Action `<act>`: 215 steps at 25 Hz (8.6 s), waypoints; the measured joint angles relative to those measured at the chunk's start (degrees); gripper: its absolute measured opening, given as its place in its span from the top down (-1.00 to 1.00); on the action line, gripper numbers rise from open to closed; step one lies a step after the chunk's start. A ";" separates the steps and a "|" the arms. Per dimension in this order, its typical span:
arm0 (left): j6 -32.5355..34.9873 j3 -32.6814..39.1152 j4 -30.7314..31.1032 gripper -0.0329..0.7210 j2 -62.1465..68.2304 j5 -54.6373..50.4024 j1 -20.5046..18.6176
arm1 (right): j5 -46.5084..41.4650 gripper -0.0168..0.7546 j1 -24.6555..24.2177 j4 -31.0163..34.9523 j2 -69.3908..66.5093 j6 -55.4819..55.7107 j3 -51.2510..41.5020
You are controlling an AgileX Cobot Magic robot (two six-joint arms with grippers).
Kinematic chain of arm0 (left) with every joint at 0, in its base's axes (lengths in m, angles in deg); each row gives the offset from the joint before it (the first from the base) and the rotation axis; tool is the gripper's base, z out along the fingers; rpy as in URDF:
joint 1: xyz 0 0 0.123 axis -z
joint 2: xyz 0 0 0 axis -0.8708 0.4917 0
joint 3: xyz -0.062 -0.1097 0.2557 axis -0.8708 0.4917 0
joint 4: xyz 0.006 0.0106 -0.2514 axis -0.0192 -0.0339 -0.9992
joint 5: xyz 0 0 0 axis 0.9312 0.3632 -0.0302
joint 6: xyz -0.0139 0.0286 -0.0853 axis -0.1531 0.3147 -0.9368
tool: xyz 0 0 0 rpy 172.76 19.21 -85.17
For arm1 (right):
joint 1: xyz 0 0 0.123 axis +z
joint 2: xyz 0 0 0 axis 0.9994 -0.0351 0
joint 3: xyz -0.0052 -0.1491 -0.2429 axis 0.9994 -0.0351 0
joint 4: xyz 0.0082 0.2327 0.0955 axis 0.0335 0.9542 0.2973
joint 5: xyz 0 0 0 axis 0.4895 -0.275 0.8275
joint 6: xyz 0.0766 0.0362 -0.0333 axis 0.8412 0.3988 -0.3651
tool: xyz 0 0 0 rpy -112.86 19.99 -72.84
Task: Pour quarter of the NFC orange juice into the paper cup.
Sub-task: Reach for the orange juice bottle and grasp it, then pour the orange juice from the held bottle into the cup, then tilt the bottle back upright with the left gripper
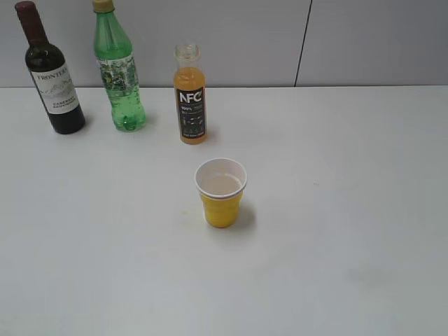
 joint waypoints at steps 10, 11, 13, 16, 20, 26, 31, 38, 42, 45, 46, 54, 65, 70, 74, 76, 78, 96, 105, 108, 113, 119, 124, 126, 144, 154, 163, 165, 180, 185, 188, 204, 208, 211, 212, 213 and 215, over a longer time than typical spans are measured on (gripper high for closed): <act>6.33 -0.13 -1.62 -0.82 12.91 22.02 0.00 | 0.00 -0.58 0.00 0.00 0.00 0.00 0.00; 6.58 -0.13 -1.89 -0.84 15.24 24.83 0.00 | 0.00 -0.58 0.00 0.00 0.00 0.00 0.00; 6.96 -0.13 -3.01 -0.86 20.73 31.24 0.00 | 0.00 -0.58 0.00 0.00 0.00 0.00 0.00; 7.73 -0.08 -3.99 -0.86 27.89 43.90 0.00 | 0.00 -0.58 0.00 0.00 0.00 0.00 0.00; 7.96 -0.08 -4.16 -0.86 37.56 57.13 0.00 | 0.00 -0.58 0.00 0.00 0.00 0.00 0.00; 7.63 -0.08 -4.05 -0.83 50.12 71.55 3.10 | 0.00 -0.58 0.00 0.00 0.00 0.00 0.00; -0.54 -0.08 3.08 -0.80 60.33 81.06 7.39 | 0.00 -0.58 0.00 0.00 0.00 0.00 0.00; -24.74 -0.51 28.55 -0.77 73.66 95.75 7.98 | 0.00 -0.58 0.00 0.00 0.00 0.00 0.00; -28.33 -2.32 36.89 -0.75 81.18 102.00 7.98 | 0.00 -0.58 0.00 0.00 0.00 0.00 0.00; -28.77 -3.82 40.11 -0.73 86.04 105.60 7.98 | 0.00 -0.58 0.00 0.00 0.00 0.00 0.00; -28.82 -4.33 40.68 -0.73 87.43 107.02 7.98 | 0.00 -0.58 0.00 0.00 0.00 0.00 0.00; -27.05 -9.06 43.98 -0.72 101.02 114.04 7.98 | 0.00 -0.58 0.00 0.00 0.00 0.00 0.00; -26.75 -20.04 46.61 -0.72 114.35 114.50 9.32 | 0.00 -0.58 0.00 0.00 0.00 0.00 0.00; -26.63 -26.06 46.61 -0.73 119.12 109.60 12.35 | 0.00 -0.58 0.00 0.00 0.00 0.00 0.00; -26.58 -30.46 46.16 -0.73 121.70 107.03 13.96 | 0.00 -0.58 0.00 0.00 0.00 0.00 0.00; -26.58 -32.73 45.96 -0.73 122.54 106.03 14.35 | 0.00 -0.58 0.00 0.00 0.00 0.00 0.00; -26.63 -34.65 45.60 -0.73 123.61 105.67 14.64 | 0.00 -0.58 0.00 0.00 0.00 0.00 0.00; -30.94 -47.53 45.70 -0.72 132.36 99.73 18.77 | 0.00 -0.58 0.00 0.00 0.00 0.00 0.00; -33.25 -51.13 45.77 -0.66 134.29 98.19 20.17 | 0.00 -0.58 0.00 0.00 0.00 0.00 0.00; -33.25 -51.22 45.71 -0.62 134.30 98.00 20.23 | 0.00 -0.58 0.00 0.00 0.00 0.06 0.00; -33.25 -51.32 45.53 -0.34 134.35 97.21 20.23 | 0.00 -0.58 0.00 0.00 0.00 0.06 0.00; -33.25 -51.42 44.39 -0.28 134.66 97.33 20.26 | 0.00 -0.58 0.00 0.00 0.00 0.06 0.00; -33.25 -51.42 43.34 -0.28 134.65 97.21 20.33 | 0.00 -0.58 0.00 0.00 0.00 0.06 0.00; -33.25 -51.42 43.34 -0.28 134.32 96.55 20.33 | 0.00 -0.58 0.00 0.00 0.00 0.06 0.00; -28.65 -30.42 39.40 -0.28 116.45 89.96 20.33 | 0.00 -0.58 0.00 0.00 0.00 0.06 0.00; -20.77 -17.82 36.34 -0.28 101.90 82.46 20.36 | 0.00 -0.58 0.00 0.00 0.00 0.06 0.00; -12.79 -10.41 29.68 -0.28 91.53 75.51 20.57 | 0.00 -0.58 0.00 0.00 0.00 0.06 0.00; -10.04 -9.86 28.44 -0.28 89.71 72.34 21.22 | 0.00 -0.58 0.00 0.00 0.00 0.06 0.00; 4.92 -9.81 17.45 -0.28 85.67 66.00 24.33 | 0.00 -0.58 0.00 0.11 0.00 0.06 0.00; 8.86 -9.81 17.41 -0.28 85.67 65.62 24.33 | 0.00 -0.58 0.00 0.17 0.00 0.06 0.00; 11.77 -9.81 17.41 -0.28 85.67 65.62 24.33 | 0.00 -0.58 0.00 0.17 0.00 0.06 0.00; 18.66 -12.64 17.41 -0.28 92.17 68.82 24.33 | 0.00 -0.58 0.00 0.23 0.00 0.06 0.00; 20.05 -12.64 17.41 -0.28 92.38 71.07 24.33 | 0.00 -0.58 0.00 0.23 0.00 0.06 0.00; 22.30 -12.75 17.41 -0.28 93.43 72.35 24.33 | 0.00 -0.58 0.00 0.23 0.00 0.06 0.00; 22.84 -12.75 17.41 -0.28 93.89 72.37 24.33 | 0.00 -0.58 0.00 0.23 0.00 0.06 0.00; 23.17 -12.75 17.41 -0.28 94.42 72.45 24.33 | 0.00 -0.58 0.00 0.23 0.00 0.06 0.00; 23.65 -12.75 17.41 -0.28 95.26 72.78 24.43 | 0.00 -0.58 0.00 0.23 0.00 0.06 0.00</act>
